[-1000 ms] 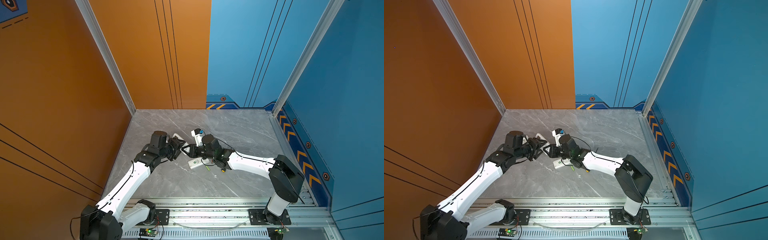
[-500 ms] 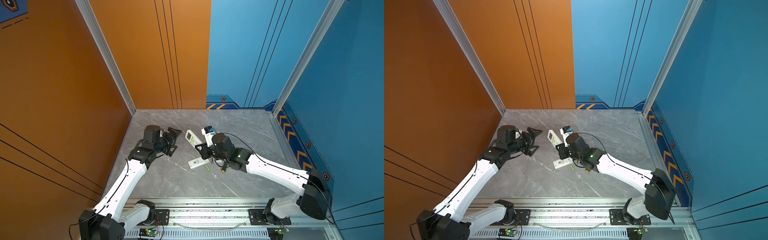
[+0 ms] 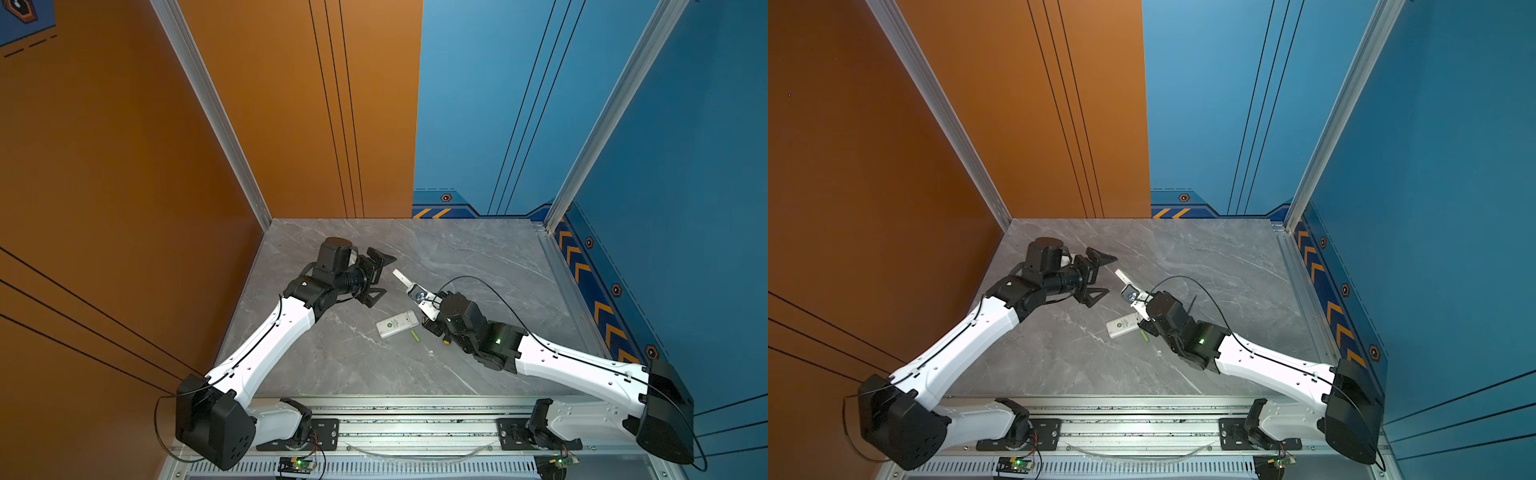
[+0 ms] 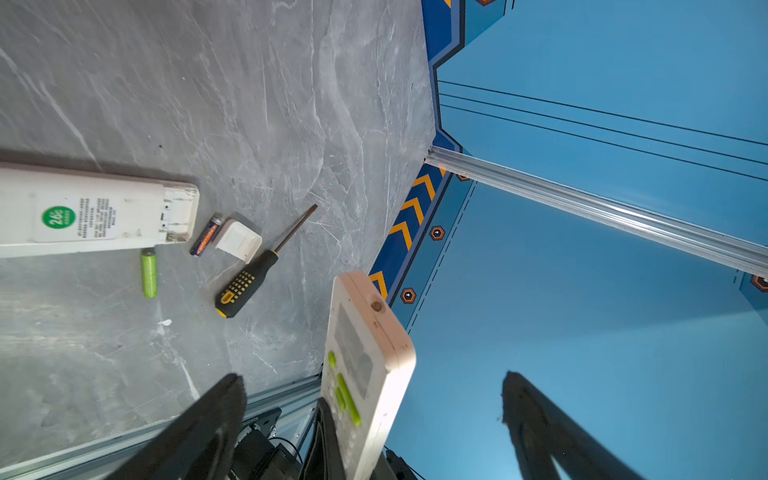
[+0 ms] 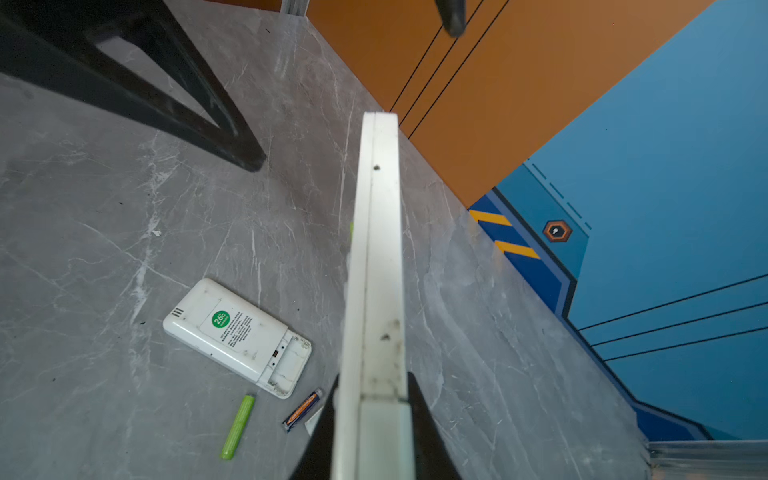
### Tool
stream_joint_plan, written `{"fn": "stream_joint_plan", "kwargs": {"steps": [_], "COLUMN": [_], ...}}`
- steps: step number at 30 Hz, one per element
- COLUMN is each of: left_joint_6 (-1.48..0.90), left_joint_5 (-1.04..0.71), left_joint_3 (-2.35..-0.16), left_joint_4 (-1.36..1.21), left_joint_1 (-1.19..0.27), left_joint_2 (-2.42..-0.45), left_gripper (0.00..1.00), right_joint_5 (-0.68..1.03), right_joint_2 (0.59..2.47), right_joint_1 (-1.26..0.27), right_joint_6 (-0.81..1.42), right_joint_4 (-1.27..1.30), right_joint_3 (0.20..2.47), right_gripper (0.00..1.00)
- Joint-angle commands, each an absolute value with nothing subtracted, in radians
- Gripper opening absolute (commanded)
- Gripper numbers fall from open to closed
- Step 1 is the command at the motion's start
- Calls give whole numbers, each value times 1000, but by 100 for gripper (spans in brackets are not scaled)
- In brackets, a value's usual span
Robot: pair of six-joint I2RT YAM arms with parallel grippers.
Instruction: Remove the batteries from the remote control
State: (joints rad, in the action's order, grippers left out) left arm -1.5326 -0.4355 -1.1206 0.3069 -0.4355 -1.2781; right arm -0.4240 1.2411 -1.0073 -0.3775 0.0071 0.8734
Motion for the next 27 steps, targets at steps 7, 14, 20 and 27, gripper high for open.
{"fn": "stream_joint_plan", "kwargs": {"steps": [7,14,20,27], "left_joint_6": [-1649,-1646,-1641,-1652], "left_joint_5": [-420,-412,-364,-327], "left_joint_3": [-1043,-1001,-953,-911], "left_joint_4": [112,92,63,7], "left_joint_1": [-464,-473,-472,-459], "left_joint_2": [-1307,-1297,-1262,-1251], "left_gripper": [71,47,24,10], "right_joint_5": [-506,-528,-521,-508], "right_joint_2": [1298,1308,1299,1273], "right_joint_1": [-1096,-1103,-1112,-1144], "right_joint_6": [-617,-601,-539,-408], "right_joint_4": [141,174,137,62], "right_joint_3": [881,875,884,898], "right_gripper": [0,0,13,66]}}
